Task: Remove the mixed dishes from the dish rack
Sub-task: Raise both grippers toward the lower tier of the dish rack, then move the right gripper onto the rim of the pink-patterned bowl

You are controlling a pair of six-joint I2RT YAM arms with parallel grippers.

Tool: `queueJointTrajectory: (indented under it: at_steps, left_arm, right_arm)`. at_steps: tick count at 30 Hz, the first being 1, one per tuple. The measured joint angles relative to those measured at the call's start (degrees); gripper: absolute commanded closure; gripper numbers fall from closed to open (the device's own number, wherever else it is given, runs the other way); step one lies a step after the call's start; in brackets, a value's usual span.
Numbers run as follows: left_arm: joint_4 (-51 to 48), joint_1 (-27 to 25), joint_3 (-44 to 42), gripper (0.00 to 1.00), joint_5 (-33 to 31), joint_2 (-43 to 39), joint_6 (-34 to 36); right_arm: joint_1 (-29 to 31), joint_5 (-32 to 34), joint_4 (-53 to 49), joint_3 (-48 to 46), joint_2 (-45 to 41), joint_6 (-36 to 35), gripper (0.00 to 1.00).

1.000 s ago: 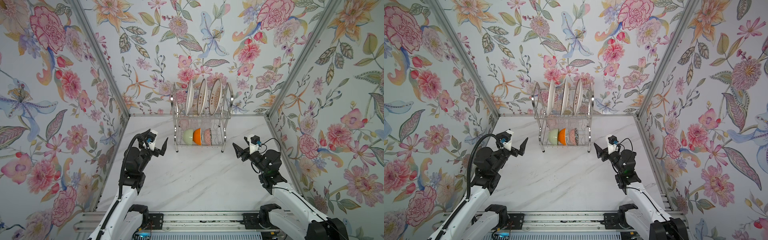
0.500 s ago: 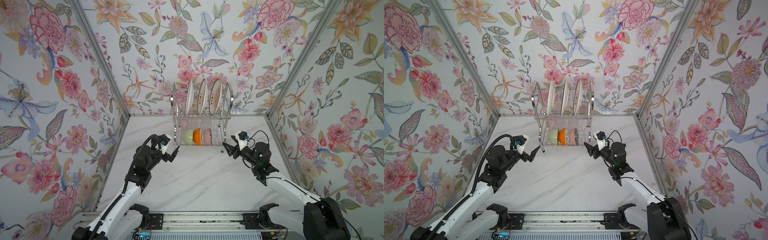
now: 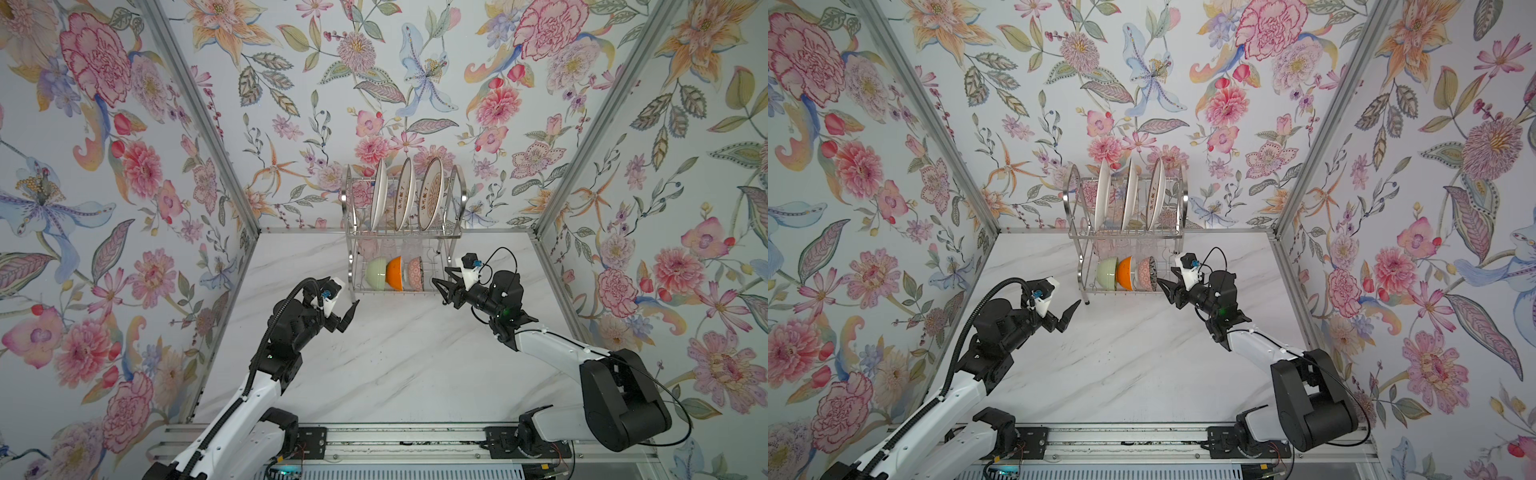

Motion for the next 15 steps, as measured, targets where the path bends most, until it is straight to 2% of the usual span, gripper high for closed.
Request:
queueJointTrajectory:
  at_steps: [6,15]
  left_arm:
    - [-0.26,0.0,-0.96,0.0,-1.22,-1.99,-1.36]
    - [-0.35,-0.02,-0.96,0.01,0.44,1.62,-2.01]
  right_arm:
    - [0.24,-1.01,0.96,2.12,4.33,0.76,0.44]
    - [1.66,-1.46,0.57,6.73,11.56,0.57,0.5]
